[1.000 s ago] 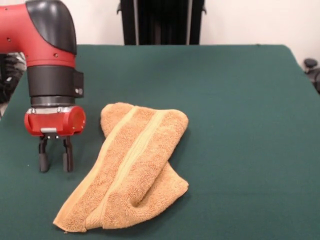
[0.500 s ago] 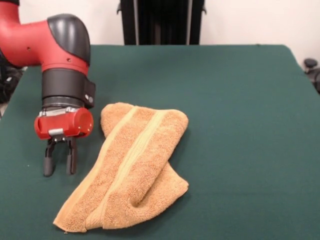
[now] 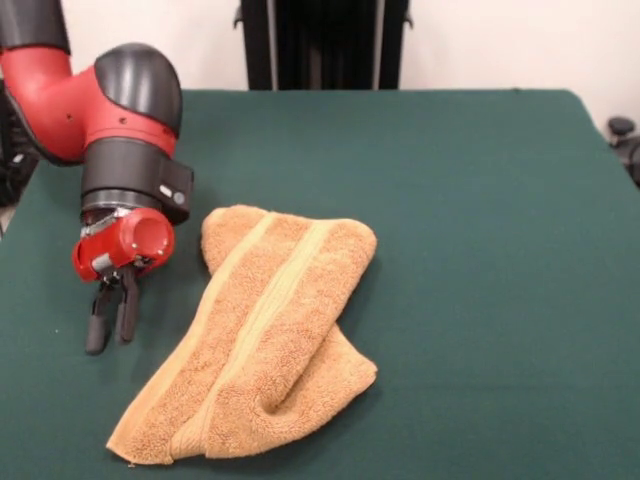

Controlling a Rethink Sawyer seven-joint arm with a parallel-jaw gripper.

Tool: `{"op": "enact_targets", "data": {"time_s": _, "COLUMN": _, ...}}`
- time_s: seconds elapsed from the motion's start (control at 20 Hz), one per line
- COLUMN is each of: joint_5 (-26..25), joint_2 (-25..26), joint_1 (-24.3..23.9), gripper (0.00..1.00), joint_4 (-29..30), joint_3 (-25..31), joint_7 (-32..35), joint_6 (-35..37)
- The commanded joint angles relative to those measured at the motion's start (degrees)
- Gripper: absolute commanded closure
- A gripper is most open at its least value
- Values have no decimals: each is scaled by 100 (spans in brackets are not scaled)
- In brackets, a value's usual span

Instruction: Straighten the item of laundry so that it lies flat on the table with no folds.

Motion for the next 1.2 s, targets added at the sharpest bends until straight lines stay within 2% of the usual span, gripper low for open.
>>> {"op": "enact_targets", "data": {"time_s": 0.05, "joint_5": 258, "joint_2": 2031, "joint_1": -33, "gripper": 0, "joint_4": 894, "joint_3": 1112, "joint_7": 905, "joint_6": 2341}}
{"op": "enact_targets", "data": {"time_s": 0.15, "joint_5": 596, "joint_2": 2400, "joint_1": -252, "gripper": 0, "joint_4": 938, "joint_3": 1259, "joint_7": 756, "joint_6": 2692}}
{"op": "enact_targets", "data": {"time_s": 0.35, "joint_5": 1232, "joint_2": 2816, "joint_1": -456, "gripper": 0, "joint_4": 1078, "joint_3": 1376, "joint_7": 759, "joint_6": 2932}}
{"op": "enact_targets", "data": {"time_s": 0.55, "joint_5": 1737, "joint_2": 2872, "joint_1": -438, "gripper": 0, "joint_4": 1271, "joint_3": 1359, "joint_7": 923, "joint_6": 2785}}
{"op": "enact_targets", "data": {"time_s": 0.95, "joint_5": 2183, "joint_2": 2993, "joint_1": -470, "gripper": 0, "joint_4": 1504, "joint_3": 1418, "joint_7": 956, "joint_6": 2665}}
{"op": "enact_targets", "data": {"time_s": 1.2, "joint_5": 2300, "joint_2": 3071, "joint_1": -626, "gripper": 0, "joint_4": 1457, "joint_3": 1371, "joint_7": 755, "joint_6": 2867}}
